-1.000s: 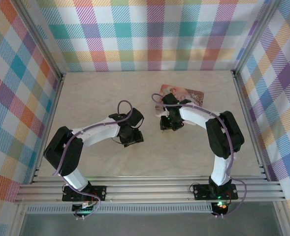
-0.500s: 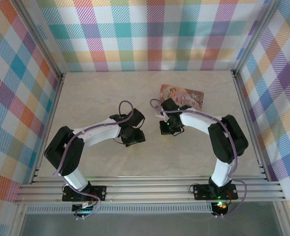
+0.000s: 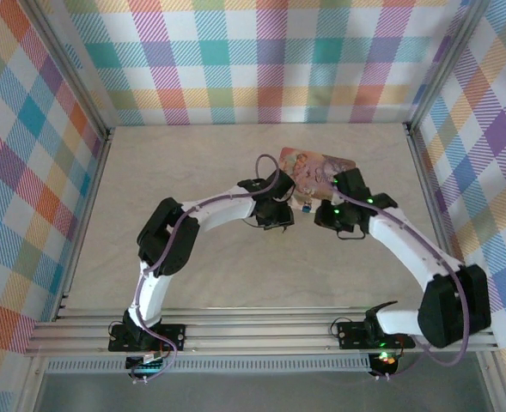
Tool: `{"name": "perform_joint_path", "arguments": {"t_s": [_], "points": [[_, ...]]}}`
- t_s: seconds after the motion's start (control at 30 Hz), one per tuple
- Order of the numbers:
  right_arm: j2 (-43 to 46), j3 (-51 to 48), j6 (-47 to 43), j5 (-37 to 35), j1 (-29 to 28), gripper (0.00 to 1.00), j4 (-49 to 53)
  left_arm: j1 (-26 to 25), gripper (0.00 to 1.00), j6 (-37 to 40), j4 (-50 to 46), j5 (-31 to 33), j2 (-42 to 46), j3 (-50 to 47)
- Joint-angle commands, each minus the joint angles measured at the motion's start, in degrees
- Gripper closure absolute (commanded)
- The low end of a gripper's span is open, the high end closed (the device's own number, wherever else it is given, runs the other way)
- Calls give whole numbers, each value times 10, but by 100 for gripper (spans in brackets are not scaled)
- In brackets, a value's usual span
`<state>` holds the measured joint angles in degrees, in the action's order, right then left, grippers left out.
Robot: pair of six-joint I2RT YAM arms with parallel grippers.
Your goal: Unlock the padlock with the key
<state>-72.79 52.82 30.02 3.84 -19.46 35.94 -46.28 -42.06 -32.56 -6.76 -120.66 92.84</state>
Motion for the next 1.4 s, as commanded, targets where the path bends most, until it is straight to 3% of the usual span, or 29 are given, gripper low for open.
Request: {"name": "perform_joint_path", "arguments": {"t_s": [0.0,0.2,0.57,0.8,1.13,1.37], "points": [[46,-50,42,14,19,78,26,-6,62,18,-48,10,-21,24],[90,-92,55,14,26,76,18,-6,67,33,-53,7,-33,39],[71,-85,59,16,26,76,7,-11,71,49,-62,-2,-73,92],[55,-84,61,26,26,76,3,-15,76,72,-126,25,-104,147],[41,-74,62,25,26,75,-12,-16,78,97,-142,39,-103,142],[29,-70,63,27,26,76,-19,-14,88,111,-147,45,-97,141]]}}
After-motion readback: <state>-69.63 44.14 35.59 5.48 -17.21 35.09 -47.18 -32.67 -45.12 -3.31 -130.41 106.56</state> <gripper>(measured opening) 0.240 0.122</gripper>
